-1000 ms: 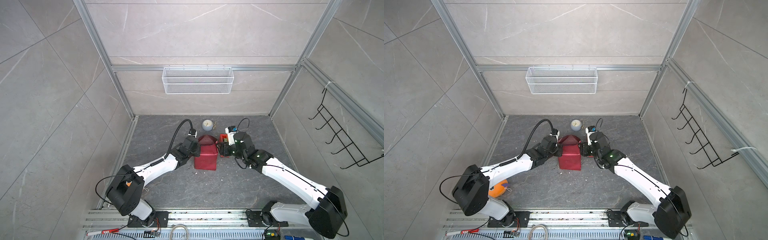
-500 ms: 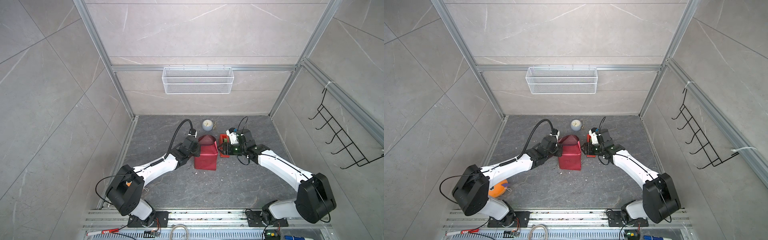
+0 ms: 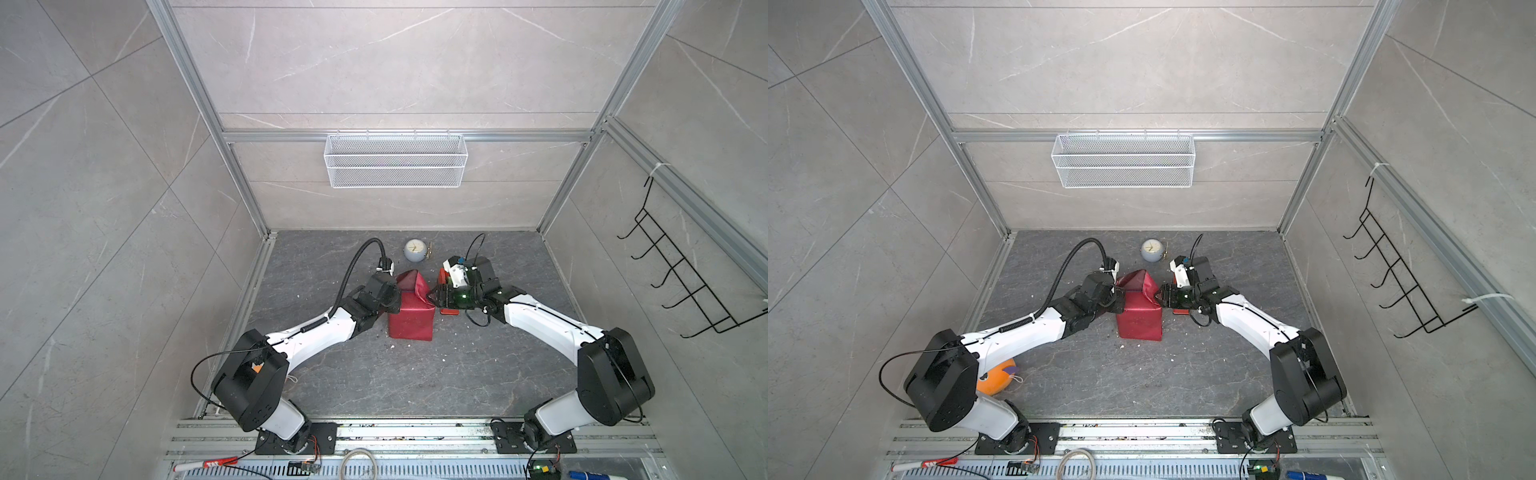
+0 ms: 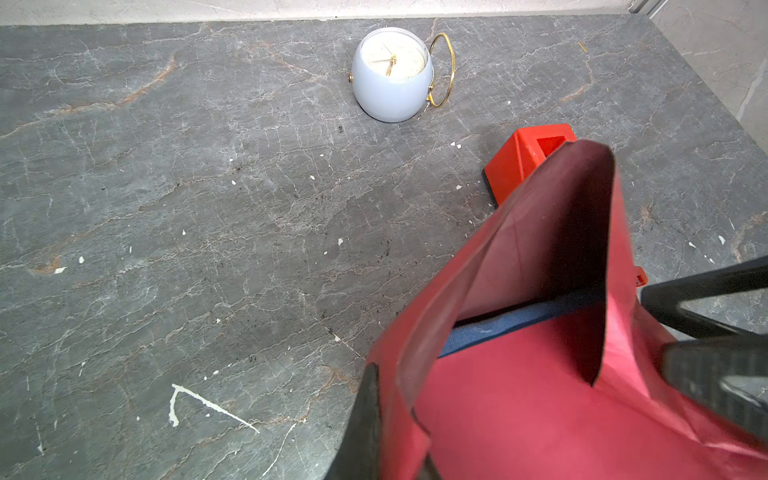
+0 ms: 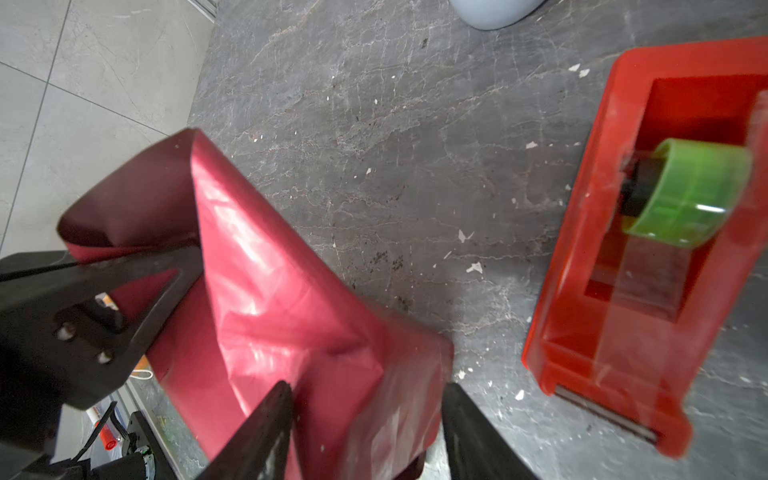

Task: Wrap the gift box in paper

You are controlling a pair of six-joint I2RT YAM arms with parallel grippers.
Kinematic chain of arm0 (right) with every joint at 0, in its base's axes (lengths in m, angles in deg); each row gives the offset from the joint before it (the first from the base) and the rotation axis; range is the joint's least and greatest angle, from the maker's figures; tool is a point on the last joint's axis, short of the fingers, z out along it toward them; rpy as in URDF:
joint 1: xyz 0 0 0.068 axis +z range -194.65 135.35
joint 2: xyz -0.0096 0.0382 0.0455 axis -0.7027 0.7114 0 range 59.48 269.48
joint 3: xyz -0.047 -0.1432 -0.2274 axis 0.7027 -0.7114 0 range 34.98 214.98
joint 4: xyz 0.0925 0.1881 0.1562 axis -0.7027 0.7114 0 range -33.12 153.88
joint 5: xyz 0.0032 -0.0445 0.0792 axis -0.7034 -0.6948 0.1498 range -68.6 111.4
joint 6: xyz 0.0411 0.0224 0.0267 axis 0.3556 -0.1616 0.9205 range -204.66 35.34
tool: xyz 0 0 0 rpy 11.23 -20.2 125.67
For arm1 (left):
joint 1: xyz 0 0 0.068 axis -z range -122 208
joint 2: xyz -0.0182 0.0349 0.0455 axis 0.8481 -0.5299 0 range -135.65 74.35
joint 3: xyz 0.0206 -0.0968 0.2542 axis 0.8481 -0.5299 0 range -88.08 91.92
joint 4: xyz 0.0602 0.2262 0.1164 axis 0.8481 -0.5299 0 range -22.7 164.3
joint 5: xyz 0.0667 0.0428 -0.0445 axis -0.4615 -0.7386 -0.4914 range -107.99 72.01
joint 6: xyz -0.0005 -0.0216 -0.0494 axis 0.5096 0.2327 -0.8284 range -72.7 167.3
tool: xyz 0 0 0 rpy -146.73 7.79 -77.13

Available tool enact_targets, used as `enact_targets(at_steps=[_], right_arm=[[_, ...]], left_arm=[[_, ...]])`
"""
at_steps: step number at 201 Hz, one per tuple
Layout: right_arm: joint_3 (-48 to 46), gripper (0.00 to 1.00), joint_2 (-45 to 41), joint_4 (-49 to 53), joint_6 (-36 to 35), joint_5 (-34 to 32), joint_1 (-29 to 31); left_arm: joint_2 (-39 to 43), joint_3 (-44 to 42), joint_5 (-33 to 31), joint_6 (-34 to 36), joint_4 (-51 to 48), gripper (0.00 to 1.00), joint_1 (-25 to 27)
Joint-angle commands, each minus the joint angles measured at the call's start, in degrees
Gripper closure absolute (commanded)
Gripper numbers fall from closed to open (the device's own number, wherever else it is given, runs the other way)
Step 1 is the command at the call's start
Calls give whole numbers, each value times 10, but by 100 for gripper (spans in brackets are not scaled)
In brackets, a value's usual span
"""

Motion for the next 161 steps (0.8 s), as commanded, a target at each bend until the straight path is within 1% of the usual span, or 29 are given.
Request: enact_targets(at_steps=[1, 83, 135, 144, 161], right_arm=[[21, 39, 20, -17, 10, 3, 6], [16, 37, 62, -64, 37, 0, 12], [-44, 37, 55, -104, 49, -21, 17], [-54, 37, 54, -112, 50, -22, 17], [-73, 37, 49, -126, 51, -29, 20]], left_arm=[[17, 0, 1, 1, 8, 100, 4], [20, -6, 5, -1, 14, 100, 4], [24, -7, 16, -7, 21, 100, 4], [26, -7, 20, -9, 23, 96, 4], [32, -4, 27, -12, 25, 84, 5]])
